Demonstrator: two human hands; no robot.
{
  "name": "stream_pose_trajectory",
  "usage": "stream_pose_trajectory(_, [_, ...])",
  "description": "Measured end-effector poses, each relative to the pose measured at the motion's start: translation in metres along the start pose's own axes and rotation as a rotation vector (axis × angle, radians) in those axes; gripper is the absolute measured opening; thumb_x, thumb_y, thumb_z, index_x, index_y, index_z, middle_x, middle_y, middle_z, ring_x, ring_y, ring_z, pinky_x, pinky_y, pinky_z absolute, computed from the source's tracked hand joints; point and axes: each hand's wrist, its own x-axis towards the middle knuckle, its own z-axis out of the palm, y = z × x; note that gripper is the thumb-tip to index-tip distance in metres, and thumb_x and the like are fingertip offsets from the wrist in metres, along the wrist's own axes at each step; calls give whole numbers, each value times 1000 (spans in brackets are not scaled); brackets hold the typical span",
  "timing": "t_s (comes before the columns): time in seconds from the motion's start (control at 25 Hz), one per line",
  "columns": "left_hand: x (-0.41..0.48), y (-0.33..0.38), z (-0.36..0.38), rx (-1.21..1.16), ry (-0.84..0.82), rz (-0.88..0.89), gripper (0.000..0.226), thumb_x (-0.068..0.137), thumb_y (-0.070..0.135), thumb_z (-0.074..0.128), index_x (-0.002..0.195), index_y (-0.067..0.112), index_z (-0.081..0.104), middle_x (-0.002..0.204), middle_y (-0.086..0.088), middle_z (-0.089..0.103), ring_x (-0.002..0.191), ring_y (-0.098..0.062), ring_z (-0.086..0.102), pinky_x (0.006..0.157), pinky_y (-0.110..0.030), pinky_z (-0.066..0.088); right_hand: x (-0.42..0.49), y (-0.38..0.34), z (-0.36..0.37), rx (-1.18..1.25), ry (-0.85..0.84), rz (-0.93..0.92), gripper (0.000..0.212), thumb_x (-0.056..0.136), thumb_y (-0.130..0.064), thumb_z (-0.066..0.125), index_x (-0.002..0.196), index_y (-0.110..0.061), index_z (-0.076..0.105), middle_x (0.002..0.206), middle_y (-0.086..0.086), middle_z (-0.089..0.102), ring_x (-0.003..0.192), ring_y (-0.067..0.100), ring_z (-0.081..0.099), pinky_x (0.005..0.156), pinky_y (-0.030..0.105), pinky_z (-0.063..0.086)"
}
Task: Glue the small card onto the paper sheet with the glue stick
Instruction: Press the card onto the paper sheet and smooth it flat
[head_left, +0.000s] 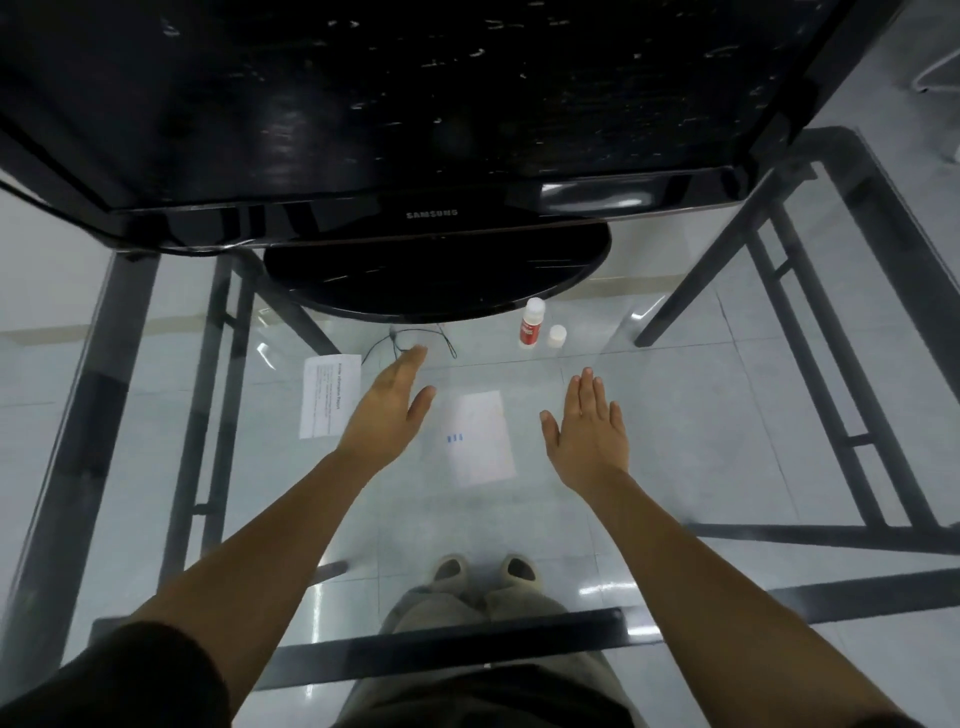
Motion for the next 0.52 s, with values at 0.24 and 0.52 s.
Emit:
stream_pose_trajectory(0.24, [-53,-54,-19,199,73,-227,45,96,19,44,136,1,37,144,-20,38,133,-36,31,106,-51,35,-30,-45,2,163,95,-122,64,90,-55,40,137,-12,31,143,11,35,129,26,35,105,39,32])
stream_pose_trajectory(0.52, [-82,-30,9,240,-20,-84,40,95,17,44,132,0,43,137,-20,46,126,-34,38,101,-44,40,-34,-68,2,386,22,-19,67,81,-39,67,131,-6,36,132,12,35,119,25,38,96,33,43])
